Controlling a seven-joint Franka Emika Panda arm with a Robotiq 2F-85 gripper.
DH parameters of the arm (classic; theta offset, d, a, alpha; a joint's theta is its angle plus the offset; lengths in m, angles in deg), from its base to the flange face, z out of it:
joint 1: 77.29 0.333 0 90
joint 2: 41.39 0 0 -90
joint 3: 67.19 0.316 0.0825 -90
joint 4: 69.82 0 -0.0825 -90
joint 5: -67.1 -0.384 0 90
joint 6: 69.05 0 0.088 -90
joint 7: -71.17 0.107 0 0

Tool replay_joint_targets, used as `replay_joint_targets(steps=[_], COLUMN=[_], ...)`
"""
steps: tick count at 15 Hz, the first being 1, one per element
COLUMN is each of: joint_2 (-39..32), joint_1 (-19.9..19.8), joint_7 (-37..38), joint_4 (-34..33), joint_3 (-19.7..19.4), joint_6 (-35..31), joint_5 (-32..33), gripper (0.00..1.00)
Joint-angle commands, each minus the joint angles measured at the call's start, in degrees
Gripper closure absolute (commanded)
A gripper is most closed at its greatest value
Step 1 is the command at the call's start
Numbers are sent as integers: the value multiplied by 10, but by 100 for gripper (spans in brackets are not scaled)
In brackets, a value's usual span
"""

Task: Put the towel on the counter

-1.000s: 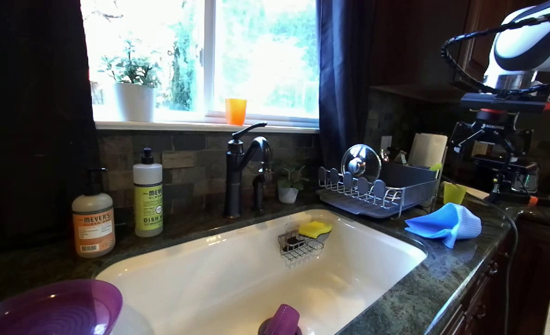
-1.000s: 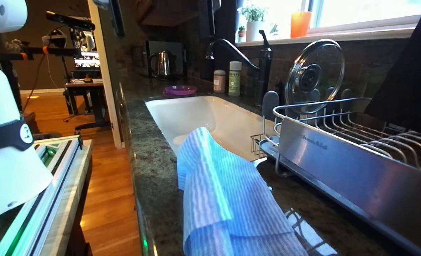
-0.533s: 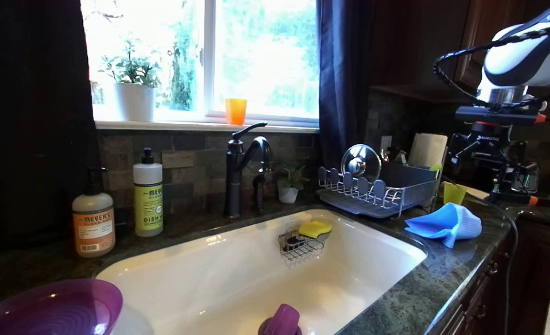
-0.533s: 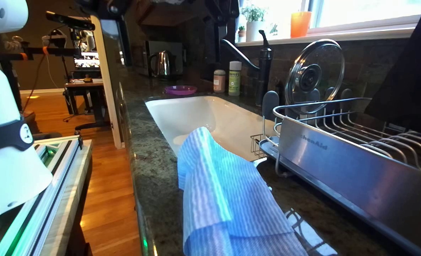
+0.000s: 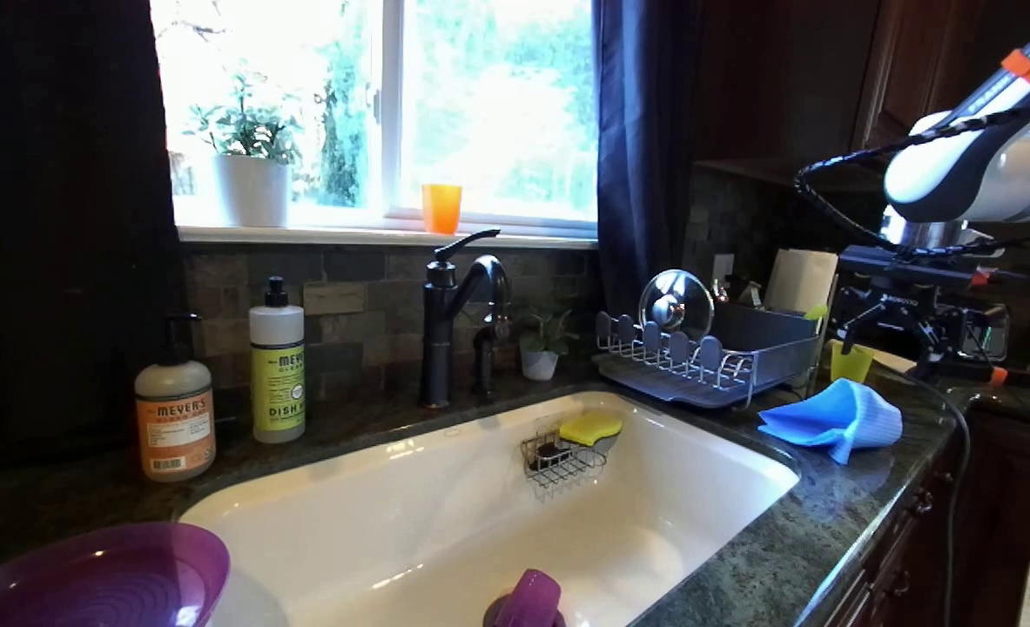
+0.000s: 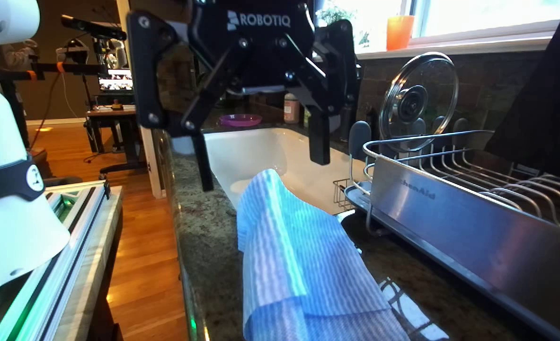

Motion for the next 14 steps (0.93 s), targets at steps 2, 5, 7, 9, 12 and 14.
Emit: replay_joint_targets(steps=[2, 5, 7, 9, 12, 14], joint_2=[-33, -62, -70, -84, -105, -114], joint_1=[-7, -3, 2, 10, 27, 37], joint_7=[-3, -2, 4, 2, -4, -5], joint_4=[-1, -2, -3, -4, -3, -3], joint_3=[2, -2, -3, -3, -5, -5], joint_6=[-31, -45, -75, -100, -117, -110], joint_5=[-6, -7, -18, -34, -67, -87], gripper=[0, 0, 0, 0, 17, 31])
